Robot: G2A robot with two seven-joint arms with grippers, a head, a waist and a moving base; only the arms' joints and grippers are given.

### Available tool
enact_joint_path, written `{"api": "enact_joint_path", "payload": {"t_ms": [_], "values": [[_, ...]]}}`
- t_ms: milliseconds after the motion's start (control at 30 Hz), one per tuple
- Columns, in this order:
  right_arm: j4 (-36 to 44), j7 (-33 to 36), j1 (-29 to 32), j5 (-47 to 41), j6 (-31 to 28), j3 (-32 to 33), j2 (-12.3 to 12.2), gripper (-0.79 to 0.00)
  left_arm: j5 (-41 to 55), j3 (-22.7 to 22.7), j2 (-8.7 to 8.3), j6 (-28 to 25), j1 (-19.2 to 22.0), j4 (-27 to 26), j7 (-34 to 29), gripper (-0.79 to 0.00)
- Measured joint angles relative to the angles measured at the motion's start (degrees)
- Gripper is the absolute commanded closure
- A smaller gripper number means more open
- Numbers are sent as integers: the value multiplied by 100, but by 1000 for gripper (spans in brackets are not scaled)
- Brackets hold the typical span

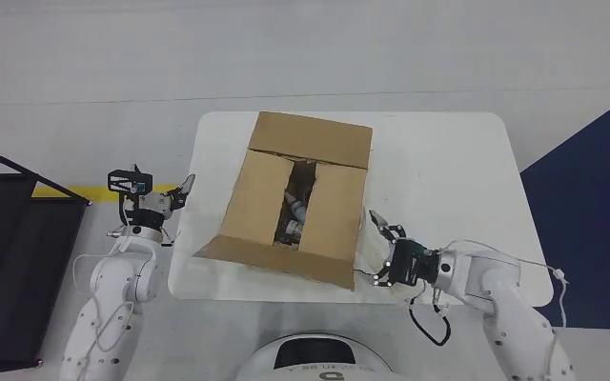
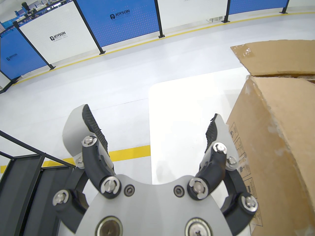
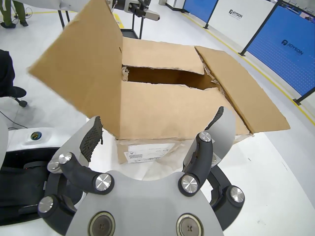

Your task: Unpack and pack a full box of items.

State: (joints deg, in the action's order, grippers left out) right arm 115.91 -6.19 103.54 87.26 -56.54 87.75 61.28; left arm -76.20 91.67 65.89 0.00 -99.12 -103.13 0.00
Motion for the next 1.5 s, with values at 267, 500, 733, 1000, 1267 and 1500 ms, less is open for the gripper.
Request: {"api": "enact_joint_path", "payload": {"t_ms": [267,500,733,1000,1267,1500], "values": [[58,207,29,472,254,-92,-45,-785,0,0,0,0,0,0,0,-785],[118,-409,338,87,1457,8,1,-785,0,0,0,0,0,0,0,-785],[122,-484,414,20,1727,81,7,-785,0,0,0,0,0,0,0,-785],[199,-406,388,163,1730,-8,3,-785,0,0,0,0,0,0,0,-785],[442,-725,432,990,1166,-358,-72,-785,-159,-39,7,64,18,0,-1,-785],[279,-1050,512,1370,1132,-307,-139,-785,-505,-90,30,296,68,-322,-106,-785]]}}
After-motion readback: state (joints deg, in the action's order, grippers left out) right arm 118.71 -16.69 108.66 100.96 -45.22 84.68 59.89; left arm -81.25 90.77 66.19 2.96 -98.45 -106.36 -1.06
